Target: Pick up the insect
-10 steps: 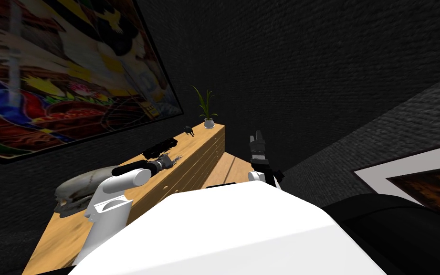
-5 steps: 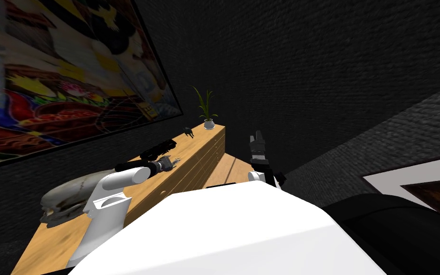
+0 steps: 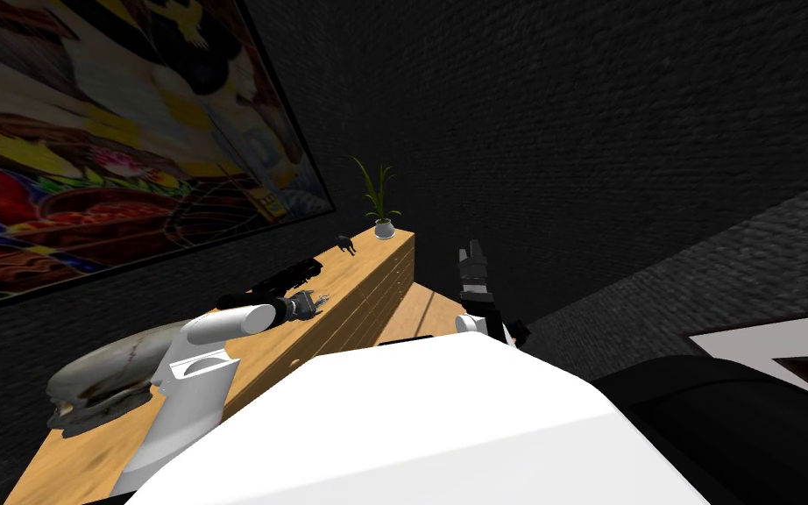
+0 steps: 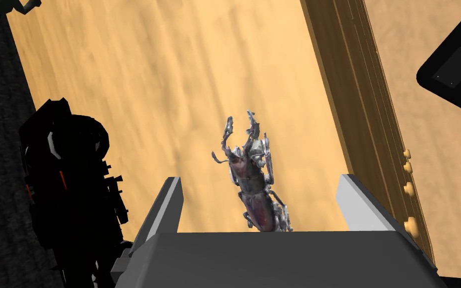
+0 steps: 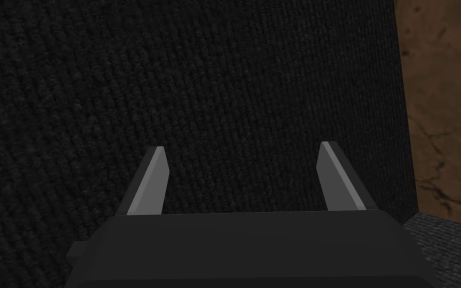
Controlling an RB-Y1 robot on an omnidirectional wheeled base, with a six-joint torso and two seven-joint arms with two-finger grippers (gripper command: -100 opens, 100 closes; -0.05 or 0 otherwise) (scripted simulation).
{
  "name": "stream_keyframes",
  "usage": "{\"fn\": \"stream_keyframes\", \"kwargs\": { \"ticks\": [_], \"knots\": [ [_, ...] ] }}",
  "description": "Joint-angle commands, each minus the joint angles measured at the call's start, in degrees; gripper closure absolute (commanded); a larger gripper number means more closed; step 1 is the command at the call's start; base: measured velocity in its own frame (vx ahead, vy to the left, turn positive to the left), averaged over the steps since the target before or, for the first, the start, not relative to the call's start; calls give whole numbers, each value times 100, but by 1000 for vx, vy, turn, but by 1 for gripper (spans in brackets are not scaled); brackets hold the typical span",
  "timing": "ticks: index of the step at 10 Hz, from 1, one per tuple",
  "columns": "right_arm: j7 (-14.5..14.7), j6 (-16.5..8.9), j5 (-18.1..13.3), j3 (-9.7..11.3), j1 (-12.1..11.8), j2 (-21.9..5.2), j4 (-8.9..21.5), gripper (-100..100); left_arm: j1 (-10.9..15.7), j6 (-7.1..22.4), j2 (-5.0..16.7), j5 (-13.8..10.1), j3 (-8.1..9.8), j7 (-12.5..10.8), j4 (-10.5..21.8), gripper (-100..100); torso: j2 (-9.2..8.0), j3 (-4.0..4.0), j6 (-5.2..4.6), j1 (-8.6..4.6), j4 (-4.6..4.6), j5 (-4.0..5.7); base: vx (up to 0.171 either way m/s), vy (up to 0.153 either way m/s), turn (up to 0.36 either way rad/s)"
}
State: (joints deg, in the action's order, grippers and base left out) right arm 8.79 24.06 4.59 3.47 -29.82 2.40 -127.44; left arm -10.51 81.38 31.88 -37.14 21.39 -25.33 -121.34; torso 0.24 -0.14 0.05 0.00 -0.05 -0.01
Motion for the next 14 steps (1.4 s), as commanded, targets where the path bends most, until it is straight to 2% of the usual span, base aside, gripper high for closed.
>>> {"fn": "stream_keyframes", "kwargs": {
  "ticks": [1,2,6,7,8,9,10,12,14],
  "knots": [
    [0,0,0,0,0,0,0,0,22,213,38,-2,-28,-50,36,-100,0,0,0,0,0,0,71,-3,12],
    [0,0,0,0,0,0,0,0,72,422,136,-26,-66,-140,88,-100,2,-2,0,-1,-1,0,91,-2,25],
    [0,0,0,0,0,0,0,0,163,998,308,-65,-141,-307,183,-100,7,-5,0,0,-3,-1,81,-2,16],
    [0,0,0,0,0,0,0,0,163,1068,308,-65,-141,-307,183,-100,7,-4,0,-2,-2,0,60,-6,14],
    [0,0,0,0,0,0,0,0,203,1278,386,-82,-176,-382,226,-100,1,-2,-1,-2,-1,0,73,-11,16],
    [0,0,0,0,0,0,0,0,203,1320,386,-82,-176,-382,226,-100,4,-3,0,-4,-1,1,63,-13,13],
    [0,0,0,0,0,0,0,0,241,1549,461,-99,-207,-452,263,-100,1,-2,-1,-4,-1,1,65,-3,20],
    [0,0,0,0,0,0,0,0,276,1764,533,-115,-234,-515,297,-100,14,-8,0,2,-3,0,93,3,17],
    [0,0,0,0,0,0,0,0,333,2119,663,-145,-274,-620,349,-100,0,-1,0,-2,-1,0,59,-7,11]
  ]
}}
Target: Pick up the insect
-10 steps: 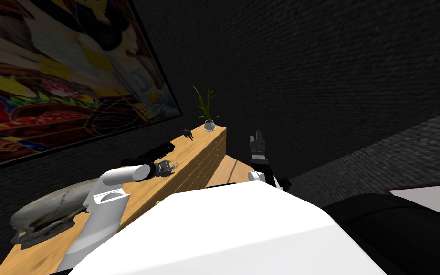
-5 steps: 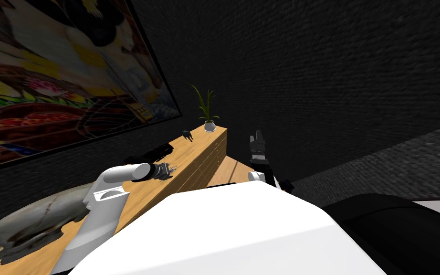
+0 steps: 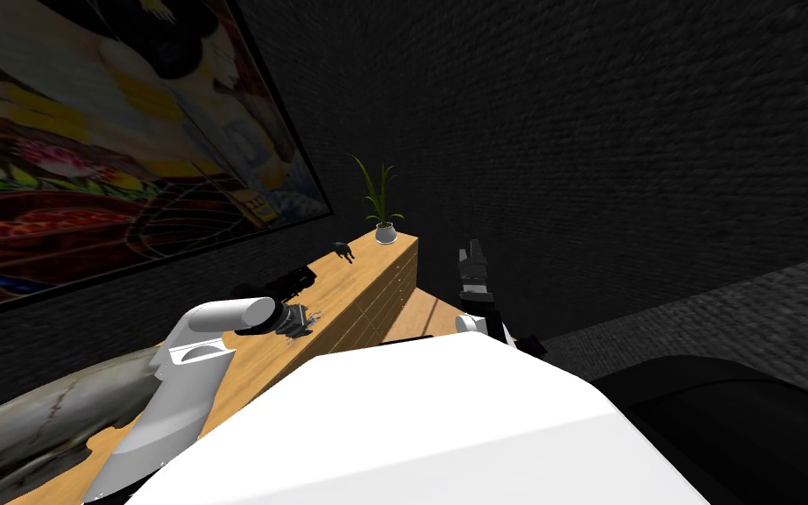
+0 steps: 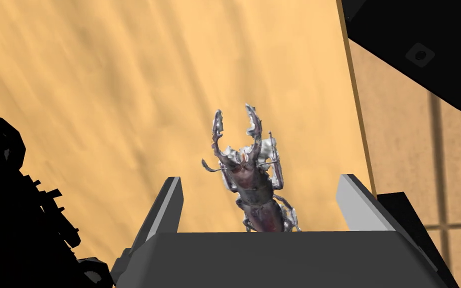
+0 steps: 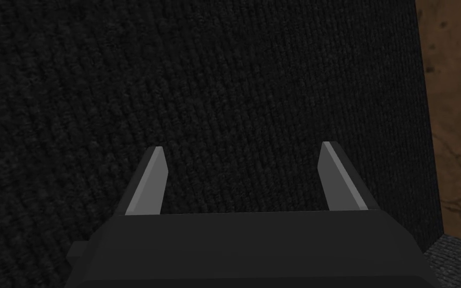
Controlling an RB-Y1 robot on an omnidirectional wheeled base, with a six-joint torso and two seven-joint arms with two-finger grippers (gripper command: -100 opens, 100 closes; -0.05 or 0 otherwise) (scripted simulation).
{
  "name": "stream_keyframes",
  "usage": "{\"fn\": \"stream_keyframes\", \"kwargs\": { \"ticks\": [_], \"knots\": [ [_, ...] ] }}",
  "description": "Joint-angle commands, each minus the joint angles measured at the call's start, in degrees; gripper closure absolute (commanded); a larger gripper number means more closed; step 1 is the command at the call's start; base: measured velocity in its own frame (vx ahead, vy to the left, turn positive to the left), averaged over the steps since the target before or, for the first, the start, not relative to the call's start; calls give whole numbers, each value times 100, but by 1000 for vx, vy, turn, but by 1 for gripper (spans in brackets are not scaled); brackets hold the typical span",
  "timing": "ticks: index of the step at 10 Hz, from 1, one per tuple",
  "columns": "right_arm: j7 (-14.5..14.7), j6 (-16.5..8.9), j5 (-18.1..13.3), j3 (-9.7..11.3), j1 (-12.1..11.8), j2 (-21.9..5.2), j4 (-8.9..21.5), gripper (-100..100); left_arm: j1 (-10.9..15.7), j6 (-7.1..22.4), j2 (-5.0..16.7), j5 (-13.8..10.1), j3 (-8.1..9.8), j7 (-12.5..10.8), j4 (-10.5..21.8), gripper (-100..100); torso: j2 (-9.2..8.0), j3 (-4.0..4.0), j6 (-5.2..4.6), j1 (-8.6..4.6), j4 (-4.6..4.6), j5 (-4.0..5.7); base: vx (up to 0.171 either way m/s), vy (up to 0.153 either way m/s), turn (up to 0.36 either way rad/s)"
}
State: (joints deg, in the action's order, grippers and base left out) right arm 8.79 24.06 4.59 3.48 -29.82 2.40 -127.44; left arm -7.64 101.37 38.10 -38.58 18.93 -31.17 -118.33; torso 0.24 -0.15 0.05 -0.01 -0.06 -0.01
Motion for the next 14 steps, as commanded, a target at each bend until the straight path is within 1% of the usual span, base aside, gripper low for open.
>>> {"fn": "stream_keyframes", "kwargs": {
  "ticks": [1,3,4,5,6,9,10,11,14],
  "knots": [
    [0,0,0,0,0,0,0,0,68,257,94,-13,-40,-76,66,-100,0,0,0,0,0,0,72,1,13],
    [0,0,0,0,0,0,0,0,97,438,159,-30,-53,-126,91,-100,5,-3,-1,4,-1,-1,67,9,4],
    [0,0,0,0,0,0,0,0,92,383,144,-32,-43,-108,80,-100,-1,0,-1,6,0,-2,19,5,-1],
    [0,0,0,0,1,0,0,0,95,405,147,-33,-44,-116,81,0,-13,7,0,4,2,-2,0,0,0],
    [0,0,0,0,1,0,0,0,97,215,100,61,-105,-30,276,-100,-20,11,0,3,4,-1,-5,-4,-20],
    [0,0,0,0,1,0,0,0,101,-67,31,202,-197,98,569,-100,-30,17,0,-1,6,-1,-13,-7,-20],
    [0,0,0,0,1,0,0,0,96,-7,40,178,-184,66,510,-100,-30,17,0,0,6,-1,-5,-2,-2],
    [0,0,0,0,1,0,0,0,95,-30,38,182,-185,79,523,100,-29,17,0,1,6,0,0,0,0],
    [0,0,0,0,1,0,0,0,98,-32,41,183,-179,72,518,100,-20,9,-4,9,0,-7,0,0,0]
  ]
}}
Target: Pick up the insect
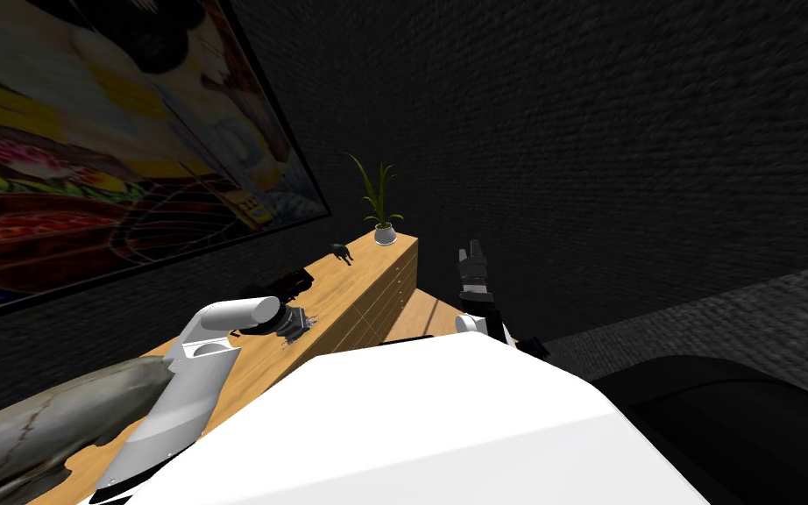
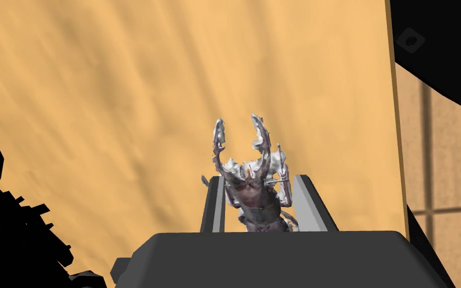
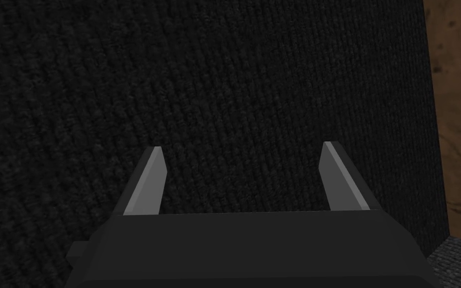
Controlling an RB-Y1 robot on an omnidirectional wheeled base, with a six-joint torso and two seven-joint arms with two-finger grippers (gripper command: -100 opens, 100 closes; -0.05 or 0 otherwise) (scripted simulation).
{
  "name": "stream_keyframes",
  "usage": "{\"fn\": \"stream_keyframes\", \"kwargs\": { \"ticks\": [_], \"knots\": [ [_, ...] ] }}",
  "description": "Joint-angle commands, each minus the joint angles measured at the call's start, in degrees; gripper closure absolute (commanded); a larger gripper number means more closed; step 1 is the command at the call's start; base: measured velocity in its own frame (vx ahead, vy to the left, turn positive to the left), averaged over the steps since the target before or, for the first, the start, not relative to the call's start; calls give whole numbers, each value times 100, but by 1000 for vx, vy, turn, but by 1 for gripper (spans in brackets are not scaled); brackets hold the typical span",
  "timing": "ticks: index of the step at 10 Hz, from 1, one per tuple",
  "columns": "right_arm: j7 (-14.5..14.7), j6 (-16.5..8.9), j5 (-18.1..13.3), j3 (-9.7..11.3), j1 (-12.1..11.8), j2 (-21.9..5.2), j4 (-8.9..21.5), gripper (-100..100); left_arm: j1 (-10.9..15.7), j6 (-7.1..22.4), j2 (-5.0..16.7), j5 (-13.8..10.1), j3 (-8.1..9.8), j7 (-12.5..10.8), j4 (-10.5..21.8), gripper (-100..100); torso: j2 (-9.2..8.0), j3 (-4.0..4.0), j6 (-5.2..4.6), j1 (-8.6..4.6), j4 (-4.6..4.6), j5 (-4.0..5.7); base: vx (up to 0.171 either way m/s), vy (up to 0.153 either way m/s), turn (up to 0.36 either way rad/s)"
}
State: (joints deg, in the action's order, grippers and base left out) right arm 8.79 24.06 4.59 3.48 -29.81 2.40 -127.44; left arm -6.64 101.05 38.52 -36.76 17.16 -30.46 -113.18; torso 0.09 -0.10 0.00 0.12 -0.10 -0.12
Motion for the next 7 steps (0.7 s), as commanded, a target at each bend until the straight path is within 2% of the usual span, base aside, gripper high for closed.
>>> {"fn": "stream_keyframes", "kwargs": {
  "ticks": [1,2,3,5,6,7],
  "knots": [
    [0,0,0,0,0,0,0,0,0,0,0,0,0,0,0,100,0,0,0,0,0,0,0,0,0],
    [0,0,0,0,0,0,0,0,3,-2,3,1,2,1,-3,0,5,-4,0,7,-3,-5,0,0,0],
    [0,0,0,0,0,0,0,0,-2,200,47,-98,57,-80,-190,100,8,-6,1,9,-4,-6,9,5,18],
    [0,0,0,0,0,0,0,0,-5,388,94,-192,118,-165,-385,100,13,-9,3,12,-5,-7,15,10,19],
    [0,0,0,0,0,0,0,0,-6,298,71,-146,86,-130,-318,100,13,-9,3,13,-6,-7,6,4,3],
    [0,0,0,0,0,0,0,0,-2,324,76,-153,92,-140,-332,0,13,-10,3,14,-7,-10,0,0,0]
  ]
}}
